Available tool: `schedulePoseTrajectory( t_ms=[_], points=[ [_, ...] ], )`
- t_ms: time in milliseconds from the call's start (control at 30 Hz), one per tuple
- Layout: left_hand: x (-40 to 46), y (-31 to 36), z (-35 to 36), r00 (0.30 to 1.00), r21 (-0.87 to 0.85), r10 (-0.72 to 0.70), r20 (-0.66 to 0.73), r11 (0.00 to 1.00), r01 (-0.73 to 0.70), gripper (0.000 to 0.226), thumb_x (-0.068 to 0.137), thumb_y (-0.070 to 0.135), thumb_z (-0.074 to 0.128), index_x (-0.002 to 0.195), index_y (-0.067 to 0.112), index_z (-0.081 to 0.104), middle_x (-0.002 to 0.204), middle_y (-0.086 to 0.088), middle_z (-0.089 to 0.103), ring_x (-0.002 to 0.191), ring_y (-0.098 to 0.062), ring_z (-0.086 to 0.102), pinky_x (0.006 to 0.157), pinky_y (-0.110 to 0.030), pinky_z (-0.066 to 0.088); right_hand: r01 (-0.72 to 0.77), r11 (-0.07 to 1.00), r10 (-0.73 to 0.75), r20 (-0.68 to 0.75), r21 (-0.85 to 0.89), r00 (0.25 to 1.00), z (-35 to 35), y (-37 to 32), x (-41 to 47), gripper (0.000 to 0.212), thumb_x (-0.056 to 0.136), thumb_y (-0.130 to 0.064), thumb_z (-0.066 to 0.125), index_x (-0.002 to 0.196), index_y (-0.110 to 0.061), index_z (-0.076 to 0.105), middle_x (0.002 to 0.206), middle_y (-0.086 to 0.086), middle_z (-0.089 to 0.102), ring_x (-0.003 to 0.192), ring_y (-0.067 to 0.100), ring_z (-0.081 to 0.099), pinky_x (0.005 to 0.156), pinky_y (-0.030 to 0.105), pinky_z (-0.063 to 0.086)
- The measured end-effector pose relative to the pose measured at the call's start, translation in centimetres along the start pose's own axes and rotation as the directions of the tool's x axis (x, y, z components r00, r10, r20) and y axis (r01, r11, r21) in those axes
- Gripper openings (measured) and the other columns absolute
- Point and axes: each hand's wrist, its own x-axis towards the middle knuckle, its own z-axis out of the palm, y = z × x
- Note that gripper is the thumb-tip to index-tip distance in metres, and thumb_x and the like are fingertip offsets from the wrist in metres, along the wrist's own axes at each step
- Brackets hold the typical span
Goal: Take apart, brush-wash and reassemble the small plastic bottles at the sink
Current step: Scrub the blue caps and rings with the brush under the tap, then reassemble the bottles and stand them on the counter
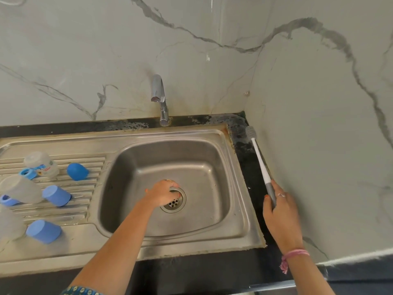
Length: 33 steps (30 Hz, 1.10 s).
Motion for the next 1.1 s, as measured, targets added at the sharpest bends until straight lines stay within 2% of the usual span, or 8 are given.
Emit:
schedulePoseTrajectory(
  t_ms=[100,167,200,500,700,833,1000,1100],
  points=[
    [-0.2,0.1,0.1,0.999,-0.054,0.032,-0.027,0.998,-0.033,0.035,0.088,0.027,0.064,0.123,0.025,0.063,0.135,0.006,0.056,0.128,-0.016,0.049,0.112,-0.037,0.032,-0.020,0.996,0.020,-0.001,-0.083,1.000,0.4,1.2,0.3,0.047,0.098,-0.019,0.046,0.145,-0.018,0.040,0.098,0.005,0.048,0.089,0.024,0.052,0.080,0.047,0.053],
    [-0.4,0.2,0.2,0.998,-0.081,0.054,-0.042,0.995,-0.057,0.034,0.090,0.022,0.063,0.124,0.019,0.063,0.133,0.003,0.058,0.126,-0.014,0.051,0.100,-0.019,0.033,-0.025,0.990,0.024,-0.007,-0.138,1.000,1.0,1.6,0.4,0.048,0.099,-0.019,0.045,0.146,-0.016,0.038,0.100,0.009,0.050,0.091,0.025,0.051,0.081,0.047,0.053],
    [-0.4,0.2,0.3,0.997,-0.094,0.064,-0.051,0.993,-0.068,0.033,0.090,0.020,0.062,0.124,0.017,0.063,0.132,0.002,0.059,0.124,-0.013,0.052,0.096,-0.016,0.033,-0.026,0.985,0.025,-0.005,-0.169,1.000,1.3,1.8,0.4,0.048,0.099,-0.019,0.045,0.146,-0.015,0.038,0.102,0.010,0.051,0.092,0.026,0.051,0.081,0.046,0.052],
    [-1.2,0.2,0.4,0.998,-0.241,0.033,-0.052,0.970,-0.044,0.031,0.093,0.021,0.062,0.124,0.020,0.062,0.128,0.004,0.060,0.122,-0.016,0.054,0.094,-0.020,0.039,-0.023,0.942,0.026,0.002,-0.336,1.000,3.0,2.2,0.6,0.048,0.094,-0.014,0.054,0.140,-0.005,0.044,0.100,0.016,0.052,0.086,0.031,0.049,0.066,0.042,0.051],
    [-1.5,-0.4,0.2,0.995,-0.287,0.021,-0.097,0.957,-0.048,0.029,0.093,0.015,0.062,0.121,0.016,0.063,0.124,0.000,0.063,0.107,-0.012,0.060,0.089,-0.018,0.041,-0.022,0.906,0.034,0.020,-0.422,0.999,3.2,2.0,1.0,0.051,0.093,-0.017,0.054,0.140,-0.004,0.042,0.108,0.019,0.052,0.093,0.033,0.050,0.071,0.043,0.051],
    [-2.0,-0.7,0.0,0.993,-0.285,0.014,-0.117,0.957,-0.048,0.028,0.093,0.015,0.061,0.121,0.016,0.064,0.122,0.000,0.064,0.109,-0.014,0.061,0.091,-0.019,0.041,-0.003,0.874,0.025,0.040,-0.486,0.999,2.8,1.6,1.2,0.057,0.092,-0.022,0.055,0.143,-0.002,0.039,0.114,0.020,0.052,0.100,0.033,0.050,0.075,0.042,0.051],
    [-3.2,-1.1,-0.7,0.989,-0.281,0.043,-0.139,0.956,-0.081,0.029,0.093,0.018,0.061,0.122,0.017,0.063,0.123,0.003,0.063,0.115,-0.013,0.058,0.090,-0.018,0.040,0.076,0.842,-0.077,0.019,-0.534,0.997,2.7,-0.4,0.9,0.061,0.084,-0.022,0.067,0.137,0.001,0.046,0.110,0.023,0.053,0.093,0.038,0.052,0.068,0.045,0.051],
    [-4.1,-1.7,-1.6,0.981,-0.266,0.084,-0.172,0.955,-0.129,0.029,0.093,0.019,0.061,0.122,0.018,0.063,0.124,0.004,0.063,0.117,-0.013,0.057,0.092,-0.018,0.040,0.152,0.848,-0.147,0.052,-0.508,0.988,3.1,-3.5,0.6,0.061,0.089,-0.028,0.061,0.142,-0.006,0.042,0.120,0.018,0.051,0.102,0.036,0.053,0.078,0.047,0.051]
  ],
)
